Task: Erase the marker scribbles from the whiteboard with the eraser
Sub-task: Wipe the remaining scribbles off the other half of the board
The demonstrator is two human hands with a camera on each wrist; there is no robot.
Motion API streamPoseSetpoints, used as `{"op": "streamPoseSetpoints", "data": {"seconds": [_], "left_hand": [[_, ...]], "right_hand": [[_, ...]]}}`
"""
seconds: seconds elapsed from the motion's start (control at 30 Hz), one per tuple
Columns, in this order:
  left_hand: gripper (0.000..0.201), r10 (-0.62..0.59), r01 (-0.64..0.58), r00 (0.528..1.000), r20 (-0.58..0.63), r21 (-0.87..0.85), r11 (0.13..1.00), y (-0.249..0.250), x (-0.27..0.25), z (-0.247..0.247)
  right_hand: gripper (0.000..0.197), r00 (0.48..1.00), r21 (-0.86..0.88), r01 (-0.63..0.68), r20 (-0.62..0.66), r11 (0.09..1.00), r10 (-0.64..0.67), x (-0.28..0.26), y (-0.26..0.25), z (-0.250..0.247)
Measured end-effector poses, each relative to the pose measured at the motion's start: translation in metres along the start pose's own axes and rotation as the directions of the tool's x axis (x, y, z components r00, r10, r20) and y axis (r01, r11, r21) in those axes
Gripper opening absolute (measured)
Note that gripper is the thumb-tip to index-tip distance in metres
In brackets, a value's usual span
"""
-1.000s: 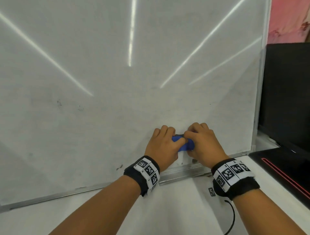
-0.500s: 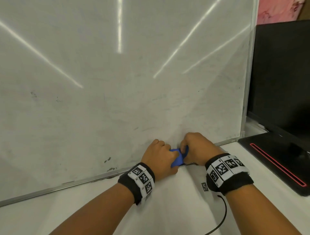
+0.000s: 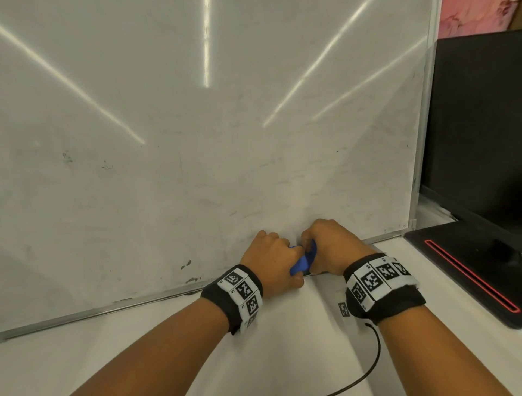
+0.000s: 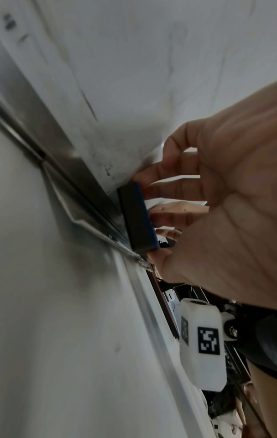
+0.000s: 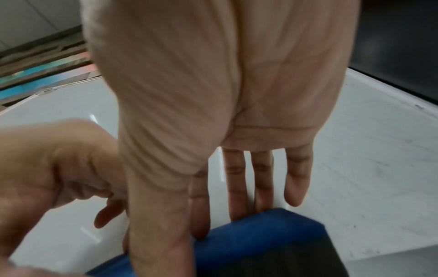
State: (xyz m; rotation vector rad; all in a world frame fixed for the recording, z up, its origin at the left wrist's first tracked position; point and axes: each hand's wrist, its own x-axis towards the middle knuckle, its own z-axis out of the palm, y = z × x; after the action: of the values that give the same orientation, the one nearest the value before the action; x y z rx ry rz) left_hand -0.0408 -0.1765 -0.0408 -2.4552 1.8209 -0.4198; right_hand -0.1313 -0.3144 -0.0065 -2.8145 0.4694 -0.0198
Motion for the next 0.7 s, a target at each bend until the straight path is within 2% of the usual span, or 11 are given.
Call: {"op": "streamPoseSetpoints", "data": {"seconds": [0.13, 0.3, 0.53, 0.63, 0.7], "left_hand": [[0.03, 0.025, -0.016, 0.995, 0.097, -0.09, 0.996, 0.001, -0.004, 0.001], [0.033, 0.005, 0.02, 0.992, 0.125, -0.196, 0.98, -0.004, -0.007, 0.007], [0.031, -0.002, 0.052, 0.992, 0.127, -0.393, 0.918, -0.014, -0.014, 0.009], [0.032, -0.057, 0.095, 0.994, 0.093, -0.482, 0.871, -0.023, -0.021, 0.009], [0.029, -0.106, 0.128, 0.992, 0.071, -0.541, 0.831, -0.031, -0.028, 0.009]], "right_hand": [[0.019, 0.996, -0.09, -0.02, 0.086, 0.996, 0.028, -0.002, -0.004, 0.008], [0.016, 0.995, -0.157, -0.034, 0.09, 0.987, 0.048, 0.0, -0.005, 0.009], [0.021, 0.987, -0.133, -0.018, 0.153, 0.991, 0.038, -0.001, -0.012, 0.007], [0.031, 0.986, -0.059, 0.021, 0.167, 0.998, -0.011, 0.0, -0.019, 0.006], [0.03, 0.986, 0.012, 0.061, 0.156, 0.998, -0.063, 0.0, -0.028, 0.006]]}}
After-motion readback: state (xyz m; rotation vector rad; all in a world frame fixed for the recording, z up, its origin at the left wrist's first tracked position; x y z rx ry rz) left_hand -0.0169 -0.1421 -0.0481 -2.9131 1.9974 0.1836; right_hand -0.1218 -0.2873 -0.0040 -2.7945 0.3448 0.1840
